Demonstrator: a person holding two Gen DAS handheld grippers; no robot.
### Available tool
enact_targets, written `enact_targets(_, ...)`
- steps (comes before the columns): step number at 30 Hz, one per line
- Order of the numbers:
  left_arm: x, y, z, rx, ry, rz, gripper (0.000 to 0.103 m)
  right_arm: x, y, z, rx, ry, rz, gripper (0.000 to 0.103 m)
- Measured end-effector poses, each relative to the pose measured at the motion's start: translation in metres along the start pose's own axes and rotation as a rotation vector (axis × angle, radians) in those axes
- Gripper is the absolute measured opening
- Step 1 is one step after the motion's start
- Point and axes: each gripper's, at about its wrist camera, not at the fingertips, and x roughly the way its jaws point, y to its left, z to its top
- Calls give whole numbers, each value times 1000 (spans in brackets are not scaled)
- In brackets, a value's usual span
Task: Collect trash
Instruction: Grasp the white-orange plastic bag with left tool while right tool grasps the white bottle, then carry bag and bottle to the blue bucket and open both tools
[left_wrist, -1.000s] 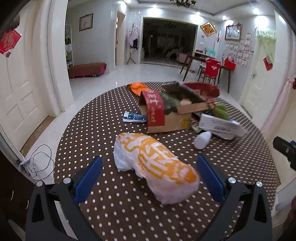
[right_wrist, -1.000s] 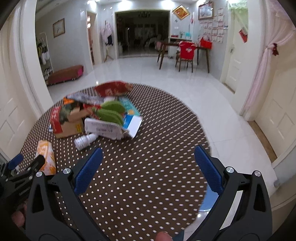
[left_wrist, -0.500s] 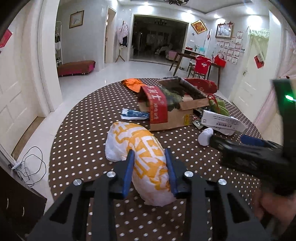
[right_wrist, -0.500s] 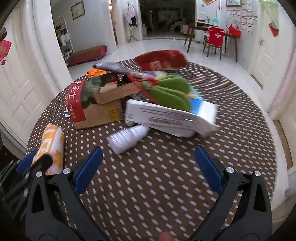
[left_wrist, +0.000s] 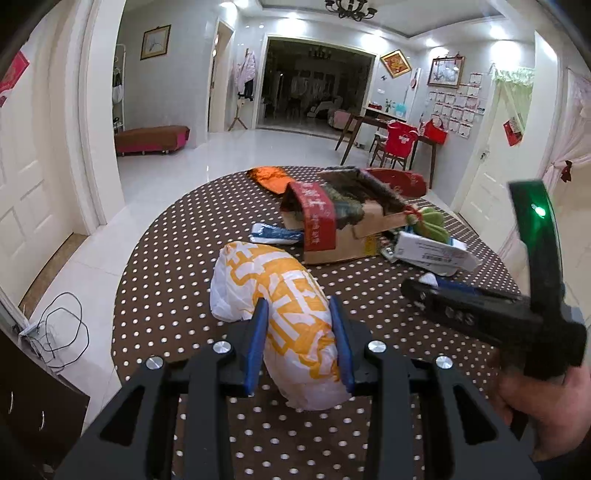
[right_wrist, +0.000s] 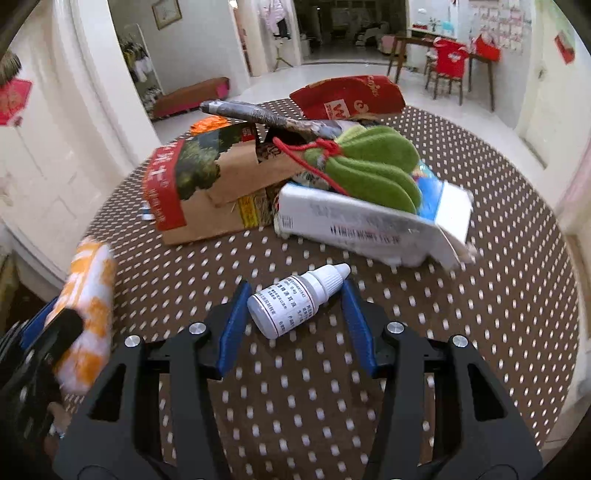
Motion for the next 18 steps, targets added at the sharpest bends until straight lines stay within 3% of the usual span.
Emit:
enact_targets(9,-7,-41,8,60,-23,-61,33,-59,-25,-17,26,-92,140,50)
enact_targets(18,-9,-115,27,159,-59,-182,33,-139,-95,-6,100,-264,112,50)
